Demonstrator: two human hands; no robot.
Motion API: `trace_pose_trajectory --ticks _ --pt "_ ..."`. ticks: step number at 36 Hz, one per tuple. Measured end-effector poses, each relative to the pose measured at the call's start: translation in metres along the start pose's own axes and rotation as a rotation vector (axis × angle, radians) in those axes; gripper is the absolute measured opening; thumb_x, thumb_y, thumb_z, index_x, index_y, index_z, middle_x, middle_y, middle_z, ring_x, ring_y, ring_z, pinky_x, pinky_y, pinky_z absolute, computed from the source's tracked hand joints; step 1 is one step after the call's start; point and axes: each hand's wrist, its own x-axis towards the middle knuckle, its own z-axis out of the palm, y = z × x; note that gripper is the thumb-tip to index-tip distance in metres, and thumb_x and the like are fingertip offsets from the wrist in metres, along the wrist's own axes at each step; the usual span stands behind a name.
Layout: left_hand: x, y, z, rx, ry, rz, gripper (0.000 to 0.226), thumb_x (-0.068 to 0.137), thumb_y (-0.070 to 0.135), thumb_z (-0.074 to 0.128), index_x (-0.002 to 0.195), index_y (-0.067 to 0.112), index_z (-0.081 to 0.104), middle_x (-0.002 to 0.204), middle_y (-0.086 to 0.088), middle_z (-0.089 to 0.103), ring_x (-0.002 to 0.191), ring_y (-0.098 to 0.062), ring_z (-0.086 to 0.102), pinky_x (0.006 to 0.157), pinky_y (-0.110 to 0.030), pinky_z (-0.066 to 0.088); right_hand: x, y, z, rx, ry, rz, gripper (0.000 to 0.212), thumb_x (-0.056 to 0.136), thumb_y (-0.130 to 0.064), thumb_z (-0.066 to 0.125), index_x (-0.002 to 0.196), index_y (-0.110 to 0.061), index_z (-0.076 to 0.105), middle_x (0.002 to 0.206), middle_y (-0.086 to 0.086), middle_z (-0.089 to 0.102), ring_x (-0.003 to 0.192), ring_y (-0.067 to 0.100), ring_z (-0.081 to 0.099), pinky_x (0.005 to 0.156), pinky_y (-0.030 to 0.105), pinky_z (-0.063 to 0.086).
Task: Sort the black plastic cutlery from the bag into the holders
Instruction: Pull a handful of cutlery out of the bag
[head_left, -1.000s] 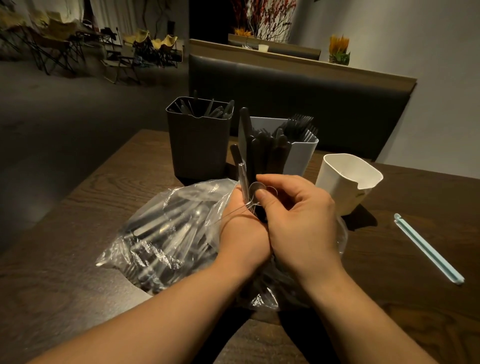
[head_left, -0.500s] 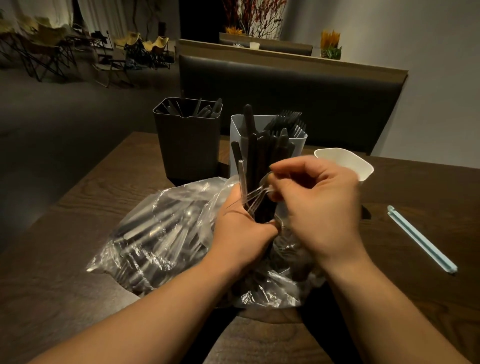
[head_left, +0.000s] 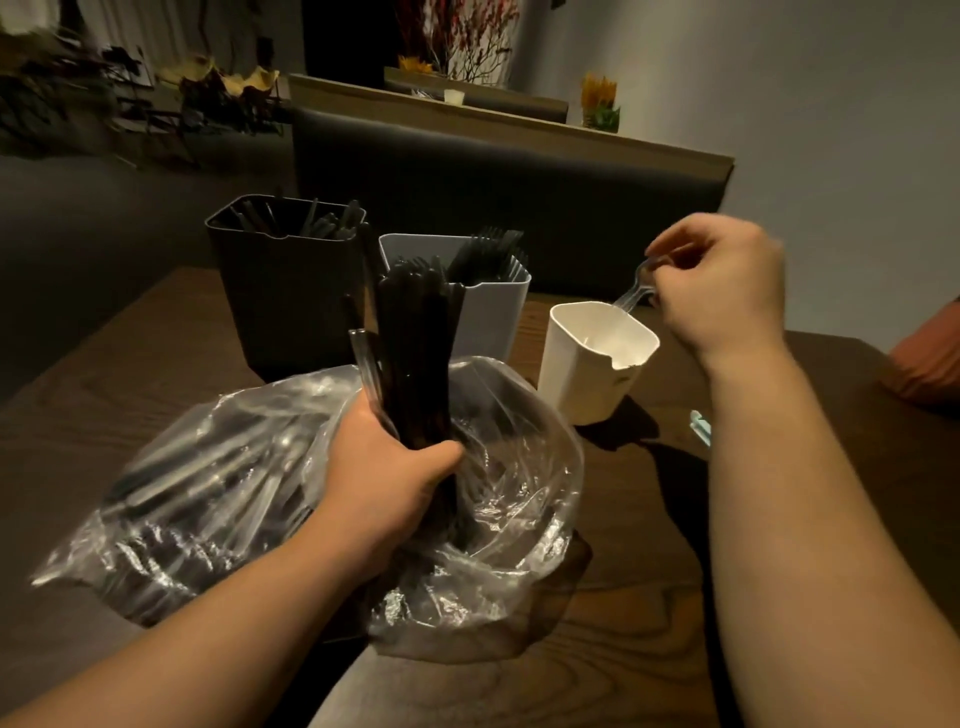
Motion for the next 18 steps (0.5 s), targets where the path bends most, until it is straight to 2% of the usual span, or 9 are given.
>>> trace_pose_trajectory --ticks 2,6,9,11,13,15,18 --pt "0.001 -0.001 0.000 -0.003 -0.007 0.000 0.043 0.068 -0.005 0.082 0.099 0.021 0.065 0.086 0.003 0.076 0.082 -0.011 0.074 0.068 -0.028 0.056 -0.003 0.006 0.008 -0.069 -0.064 0.010 0.019 0.093 -0.007 0.065 0.102 -0.022 0.072 0.104 0.000 0.068 0.096 0.012 0.059 0.071 0.017 0.044" --pt "0.001 -0.001 0.000 -0.004 -0.019 0.011 0.043 0.069 -0.006 0.082 0.101 0.020 0.065 0.087 0.002 0.076 0.084 -0.012 0.074 0.068 -0.027 0.056 -0.010 0.015 0.020 -0.129 -0.223 0.057 0.016 0.090 -0.009 0.071 0.097 -0.023 0.074 0.097 0.000 0.068 0.093 0.017 0.063 0.074 0.026 0.048" --pt "0.003 -0.004 0.000 -0.010 -0.020 -0.002 0.045 0.068 -0.003 0.083 0.105 0.015 0.066 0.091 -0.002 0.076 0.087 -0.016 0.074 0.072 -0.033 0.058 -0.014 0.017 0.027 -0.187 -0.333 0.068 0.015 0.088 -0.014 0.074 0.092 -0.028 0.073 0.098 -0.002 0.066 0.097 0.018 0.062 0.079 0.031 0.052" --pt "0.003 -0.005 0.000 -0.013 -0.025 -0.010 0.049 0.066 -0.001 0.083 0.109 0.013 0.064 0.093 -0.003 0.075 0.088 -0.018 0.074 0.073 -0.035 0.059 -0.017 0.017 0.030 -0.250 -0.359 0.070 0.012 0.090 -0.018 0.072 0.095 -0.028 0.076 0.104 -0.002 0.069 0.104 0.021 0.061 0.089 0.041 0.054" --pt "0.002 -0.004 0.000 -0.012 -0.038 -0.012 0.050 0.067 -0.002 0.082 0.110 0.014 0.063 0.093 -0.002 0.074 0.088 -0.016 0.074 0.070 -0.031 0.058 -0.019 0.018 0.031 -0.356 -0.366 0.041 0.011 0.093 -0.028 0.070 0.100 -0.030 0.078 0.109 -0.001 0.070 0.111 0.025 0.057 0.097 0.046 0.047" --pt "0.000 0.000 -0.001 -0.001 -0.067 -0.021 0.052 0.069 -0.004 0.082 0.111 0.019 0.060 0.093 0.000 0.073 0.089 -0.013 0.073 0.070 -0.027 0.057 -0.019 0.019 0.027 -0.430 -0.361 0.006 0.016 0.094 -0.037 0.067 0.103 -0.031 0.078 0.110 0.000 0.069 0.115 0.026 0.050 0.096 0.046 0.038" --pt "-0.001 0.001 -0.003 0.008 -0.099 -0.031 0.055 0.070 -0.003 0.081 0.108 0.028 0.057 0.096 0.004 0.071 0.091 -0.008 0.071 0.073 -0.025 0.057 -0.018 0.020 0.020 -0.409 -0.347 0.012 0.026 0.097 -0.039 0.060 0.116 -0.028 0.074 0.120 0.002 0.066 0.119 0.030 0.045 0.094 0.046 0.035"
